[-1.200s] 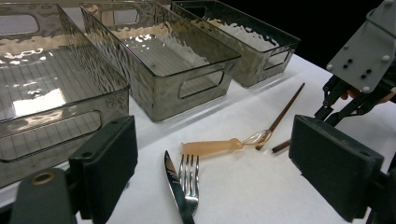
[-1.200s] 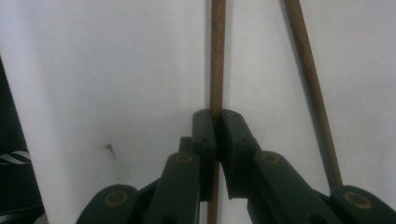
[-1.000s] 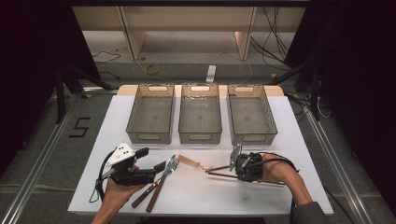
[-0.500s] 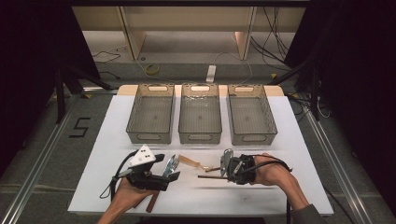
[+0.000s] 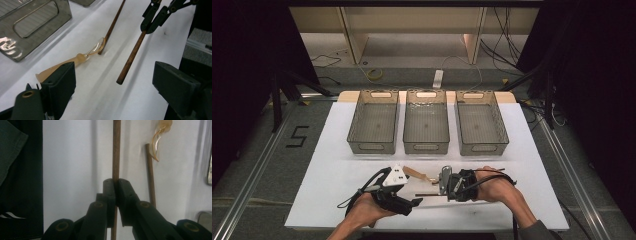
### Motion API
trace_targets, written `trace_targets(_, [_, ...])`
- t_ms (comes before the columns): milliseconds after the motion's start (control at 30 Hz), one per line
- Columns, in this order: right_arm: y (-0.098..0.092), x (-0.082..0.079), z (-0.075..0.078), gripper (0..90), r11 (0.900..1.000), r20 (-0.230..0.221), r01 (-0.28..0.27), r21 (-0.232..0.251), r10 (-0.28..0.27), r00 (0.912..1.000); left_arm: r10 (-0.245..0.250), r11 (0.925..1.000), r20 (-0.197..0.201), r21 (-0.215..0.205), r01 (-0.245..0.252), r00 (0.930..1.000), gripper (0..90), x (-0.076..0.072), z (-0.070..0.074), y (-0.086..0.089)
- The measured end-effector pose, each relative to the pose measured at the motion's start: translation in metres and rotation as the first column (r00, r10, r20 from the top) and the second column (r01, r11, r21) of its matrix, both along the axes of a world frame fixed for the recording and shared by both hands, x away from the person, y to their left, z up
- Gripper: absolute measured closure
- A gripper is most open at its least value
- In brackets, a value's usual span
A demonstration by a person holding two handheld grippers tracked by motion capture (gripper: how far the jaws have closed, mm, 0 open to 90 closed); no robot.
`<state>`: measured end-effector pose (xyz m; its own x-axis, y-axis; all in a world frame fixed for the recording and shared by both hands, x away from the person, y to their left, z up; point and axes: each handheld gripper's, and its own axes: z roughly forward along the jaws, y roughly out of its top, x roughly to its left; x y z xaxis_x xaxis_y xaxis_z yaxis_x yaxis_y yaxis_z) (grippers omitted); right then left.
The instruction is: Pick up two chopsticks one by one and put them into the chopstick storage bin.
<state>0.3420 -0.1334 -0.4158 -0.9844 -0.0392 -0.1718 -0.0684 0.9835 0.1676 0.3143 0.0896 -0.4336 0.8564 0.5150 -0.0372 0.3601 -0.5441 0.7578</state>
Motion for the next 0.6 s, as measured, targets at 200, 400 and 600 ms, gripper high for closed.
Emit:
trace_targets(200, [0.006, -0.005, 0.003, 85.1, 1.0, 0.006, -0.019, -0.004, 0.019, 0.9998, -0.046, 0.9979, -0.001, 0.044, 0.046, 0.9989, 24.4, -0.002, -0.002, -0.01])
trace_targets(400, [0.009, -0.008, 0.004, 85.1, 0.999, 0.017, -0.037, -0.008, 0.037, 0.9992, -0.088, 0.9927, -0.018, 0.082, 0.089, 0.996, 34.1, -0.003, -0.005, -0.015])
trace_targets(600, [0.013, -0.011, 0.003, 85.2, 0.998, 0.025, -0.069, -0.008, 0.069, 0.9973, -0.125, 0.9863, -0.039, 0.104, 0.128, 0.9914, 46.0, -0.004, -0.006, -0.022])
